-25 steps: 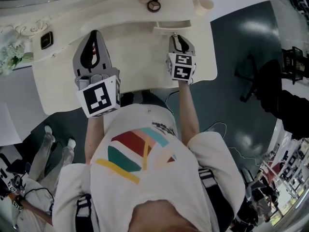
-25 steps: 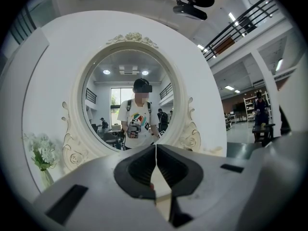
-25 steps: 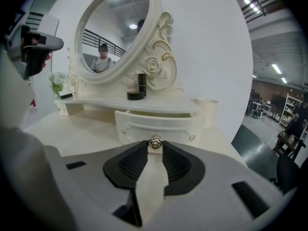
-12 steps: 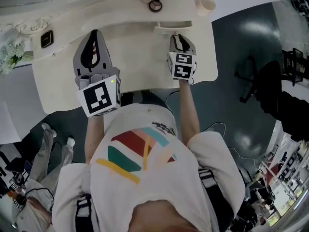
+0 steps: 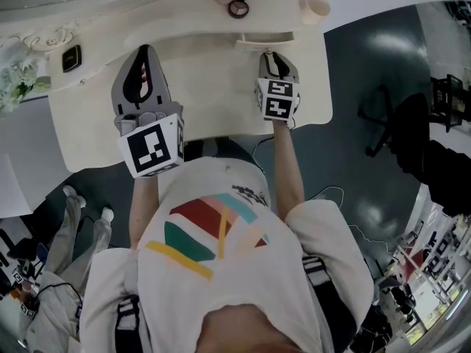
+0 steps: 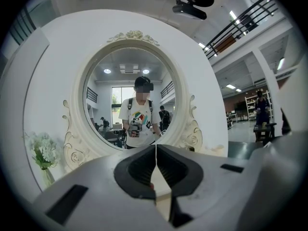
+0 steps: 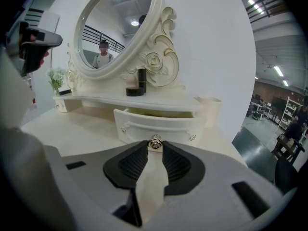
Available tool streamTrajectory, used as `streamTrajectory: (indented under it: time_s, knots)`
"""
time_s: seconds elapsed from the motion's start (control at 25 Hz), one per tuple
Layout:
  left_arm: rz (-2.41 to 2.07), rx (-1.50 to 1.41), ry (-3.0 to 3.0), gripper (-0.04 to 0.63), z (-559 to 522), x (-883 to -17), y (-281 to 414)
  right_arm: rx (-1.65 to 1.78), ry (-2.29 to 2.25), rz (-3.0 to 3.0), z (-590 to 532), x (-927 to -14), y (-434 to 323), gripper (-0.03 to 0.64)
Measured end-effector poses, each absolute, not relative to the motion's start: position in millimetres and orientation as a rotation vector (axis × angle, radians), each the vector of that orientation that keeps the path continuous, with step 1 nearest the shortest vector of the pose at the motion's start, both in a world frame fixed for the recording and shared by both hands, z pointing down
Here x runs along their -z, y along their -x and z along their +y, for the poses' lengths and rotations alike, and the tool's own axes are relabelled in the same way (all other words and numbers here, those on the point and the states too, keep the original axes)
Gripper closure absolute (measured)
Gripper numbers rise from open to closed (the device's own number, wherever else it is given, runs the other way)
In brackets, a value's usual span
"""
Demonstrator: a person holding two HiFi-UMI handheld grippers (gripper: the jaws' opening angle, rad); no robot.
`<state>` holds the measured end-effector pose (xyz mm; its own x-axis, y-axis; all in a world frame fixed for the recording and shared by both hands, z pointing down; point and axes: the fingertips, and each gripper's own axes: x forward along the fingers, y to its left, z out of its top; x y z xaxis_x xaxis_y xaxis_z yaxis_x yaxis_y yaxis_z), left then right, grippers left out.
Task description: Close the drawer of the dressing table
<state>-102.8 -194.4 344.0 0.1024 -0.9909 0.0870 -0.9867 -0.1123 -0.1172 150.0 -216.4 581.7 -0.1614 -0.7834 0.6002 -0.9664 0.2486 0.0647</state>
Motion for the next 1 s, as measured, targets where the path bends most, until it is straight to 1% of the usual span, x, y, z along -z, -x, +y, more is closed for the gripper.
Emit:
streamTrajectory:
  time_s: [1.0]
  knots:
    - [2.088, 0.241, 2.308, 0.588, -202.1, -346.9, 102.9, -0.442, -1.575, -1.999, -227.5, -586.0, -151.3, 0.531]
